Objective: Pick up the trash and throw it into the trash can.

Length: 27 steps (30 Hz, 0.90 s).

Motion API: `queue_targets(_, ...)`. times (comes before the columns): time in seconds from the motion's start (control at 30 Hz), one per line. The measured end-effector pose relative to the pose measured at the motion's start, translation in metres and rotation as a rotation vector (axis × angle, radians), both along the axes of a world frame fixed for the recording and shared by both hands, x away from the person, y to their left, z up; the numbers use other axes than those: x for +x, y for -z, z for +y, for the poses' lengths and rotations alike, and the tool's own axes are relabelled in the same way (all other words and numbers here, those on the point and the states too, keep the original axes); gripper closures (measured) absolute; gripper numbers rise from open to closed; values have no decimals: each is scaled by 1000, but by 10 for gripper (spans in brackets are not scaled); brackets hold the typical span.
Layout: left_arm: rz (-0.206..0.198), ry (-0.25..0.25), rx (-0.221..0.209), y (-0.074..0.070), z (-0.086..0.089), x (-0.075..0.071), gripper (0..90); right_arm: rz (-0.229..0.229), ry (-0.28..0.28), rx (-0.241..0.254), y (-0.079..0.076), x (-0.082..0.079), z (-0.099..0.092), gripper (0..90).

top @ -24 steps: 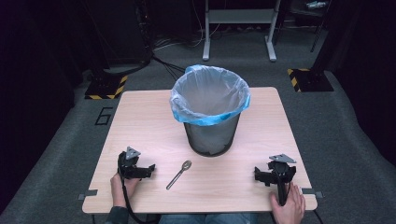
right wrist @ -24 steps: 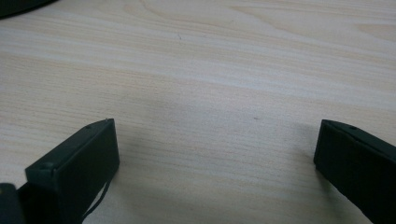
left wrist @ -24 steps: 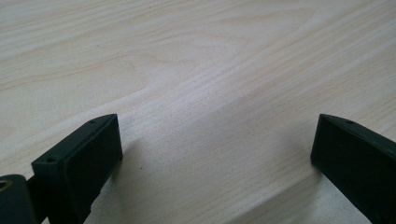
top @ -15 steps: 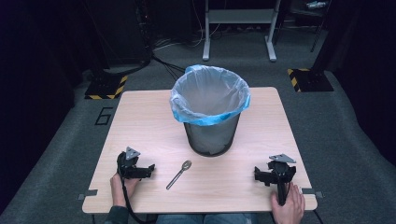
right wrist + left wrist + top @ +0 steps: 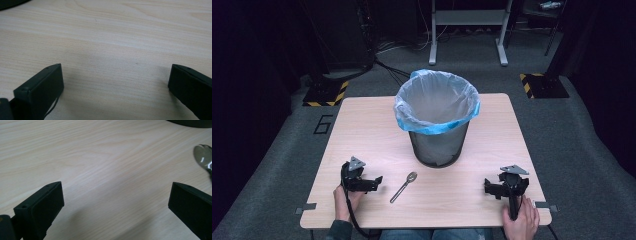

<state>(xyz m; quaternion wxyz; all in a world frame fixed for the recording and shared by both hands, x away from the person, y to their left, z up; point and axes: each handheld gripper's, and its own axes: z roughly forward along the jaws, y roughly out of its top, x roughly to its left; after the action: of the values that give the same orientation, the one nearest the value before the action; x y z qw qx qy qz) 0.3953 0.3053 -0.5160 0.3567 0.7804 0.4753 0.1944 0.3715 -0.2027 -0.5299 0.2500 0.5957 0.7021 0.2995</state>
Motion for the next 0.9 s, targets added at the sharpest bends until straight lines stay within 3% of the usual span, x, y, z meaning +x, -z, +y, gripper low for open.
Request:
queue_targets(0.33,-13,75,14,-4,-30,-1,0,0,0,0,0,0,0,0)
queue_targets(0.8,18,153,55,0,-71,-3,0,0,0,0,0,0,0,0)
queue_targets(0.9,31,173,81,2,-78,-4,0,0,0,0,0,0,0,0)
